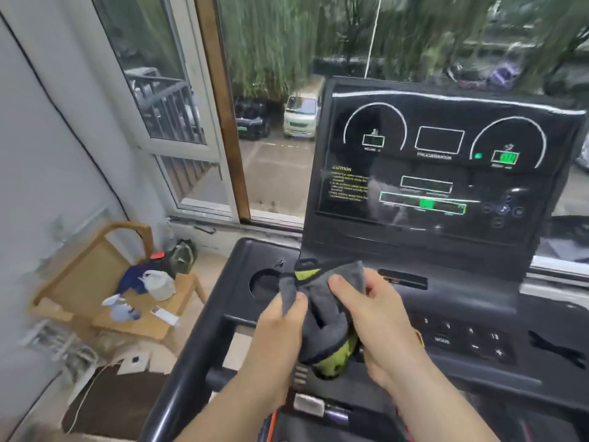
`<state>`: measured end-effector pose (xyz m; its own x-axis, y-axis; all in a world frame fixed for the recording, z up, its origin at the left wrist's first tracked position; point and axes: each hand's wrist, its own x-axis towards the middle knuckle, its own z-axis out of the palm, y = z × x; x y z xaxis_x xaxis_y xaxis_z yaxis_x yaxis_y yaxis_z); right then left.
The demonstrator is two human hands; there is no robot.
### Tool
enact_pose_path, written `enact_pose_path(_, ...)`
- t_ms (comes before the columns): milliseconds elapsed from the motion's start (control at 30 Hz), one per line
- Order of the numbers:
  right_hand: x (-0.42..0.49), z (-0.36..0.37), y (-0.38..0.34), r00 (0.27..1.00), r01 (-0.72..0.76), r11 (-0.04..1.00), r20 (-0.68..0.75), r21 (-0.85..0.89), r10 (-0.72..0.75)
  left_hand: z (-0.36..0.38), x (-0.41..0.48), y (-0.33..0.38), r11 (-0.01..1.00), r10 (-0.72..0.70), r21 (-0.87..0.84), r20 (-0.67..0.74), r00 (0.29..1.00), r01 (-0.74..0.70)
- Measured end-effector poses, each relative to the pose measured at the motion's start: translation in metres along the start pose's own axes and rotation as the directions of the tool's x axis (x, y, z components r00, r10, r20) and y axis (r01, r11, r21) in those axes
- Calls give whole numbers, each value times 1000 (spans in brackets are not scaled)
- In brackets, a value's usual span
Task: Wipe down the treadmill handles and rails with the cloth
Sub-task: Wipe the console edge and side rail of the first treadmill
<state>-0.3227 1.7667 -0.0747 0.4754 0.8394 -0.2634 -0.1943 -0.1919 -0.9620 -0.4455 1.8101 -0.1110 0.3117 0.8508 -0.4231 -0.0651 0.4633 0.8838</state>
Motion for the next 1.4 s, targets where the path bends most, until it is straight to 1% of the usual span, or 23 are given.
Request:
enact_pose_path(33, 12, 11, 0, 1000, 4, 998, 4, -58, -3, 1, 14, 4, 1000, -31, -1, -5, 999, 31)
enact_pose_path(100, 31, 31, -2, 999, -9, 993, 33, -115, 13, -1, 36, 12, 984, -131, -124, -6, 991, 129)
enact_pose_path(167, 45, 44, -5, 992, -60, 987, 100, -151, 76, -8, 50, 17, 946, -240, -206, 70, 968, 249)
enact_pose_path(233, 57, 50, -16, 957, -152, 976, 222, -154, 184, -19, 58, 22, 960, -227, -138, 116, 967, 242)
enact_pose_path(300, 75, 53, -27, 887, -300, 953, 354, -50, 297, -33, 67, 29, 980, -188, -53, 40, 981, 190)
enact_pose_path(333, 89, 55, -27, 872, -319, 947, 377, -48, 313, -39, 74, 34, 987, -161, -20, -9, 987, 161)
enact_pose_path(367, 103, 57, -23, 882, -281, 954, 366, -101, 298, -48, 81, 38, 991, -133, -6, -60, 989, 133)
enact_pose_path(433, 128, 61, -9, 958, -35, 918, 247, -394, 143, -68, 92, 46, 997, -77, -7, -168, 983, 77)
enact_pose_path(467, 139, 61, -1, 969, 127, 805, 245, -580, 24, -79, 97, 54, 1000, -26, -5, -227, 974, 26)
enact_pose_path(500, 149, 60, 8, 949, 274, 626, 312, -730, -51, -89, 102, 62, 999, 44, 32, -297, 954, -36)
enact_pose_path(567, 164, 60, 20, 871, 482, 238, 490, -844, -27, -102, 108, 75, 955, 256, 239, -372, 892, -175)
enact_pose_path(600, 171, 60, 28, 836, 542, 99, 547, -835, 34, -106, 113, 77, 886, 380, 402, -347, 857, -230)
enact_pose_path(667, 179, 60, 41, 809, 583, -52, 574, -811, 127, -108, 126, 73, 642, 590, 701, -192, 784, -312)
enact_pose_path(700, 182, 60, 47, 815, 575, -71, 563, -815, 133, -106, 136, 62, 498, 649, 794, -75, 757, -348)
enact_pose_path(733, 184, 58, 52, 828, 558, -63, 549, -828, 119, -105, 149, 44, 341, 645, 874, 52, 762, -347)
enact_pose_path(800, 184, 52, 60, 848, 527, -21, 525, -850, 73, -99, 172, 0, 37, 447, 960, 233, 864, -278)
enact_pose_path(867, 179, 46, 64, 869, 494, 17, 494, -869, 23, -98, 185, -37, -143, 264, 953, 296, 918, -266)
enact_pose_path(933, 171, 43, 69, 890, 455, 47, 455, -889, -15, -101, 197, -47, -188, 232, 931, 353, 907, -314)
enact_pose_path(1067, 161, 43, 74, 924, 381, 94, 376, -920, -60, -91, 238, -14, -246, 166, 887, 435, 885, -390)
enact_pose_path(1133, 161, 42, 77, 930, 368, 102, 365, -924, -44, -77, 255, -1, -220, 177, 910, 390, 904, -350)
enact_pose_path(1233, 162, 40, 81, 930, 366, 157, 368, -918, -15, -62, 241, -14, -119, 223, 932, 361, 906, -342)
enact_pose_path(1333, 166, 38, 84, 926, 372, 164, 376, -914, -5, -84, 192, -37, -143, 239, 855, 518, 821, -498)
enact_pose_path(1400, 167, 37, 85, 929, 368, 156, 370, -917, -14, -107, 188, -38, -219, 182, 781, 621, 762, -585)
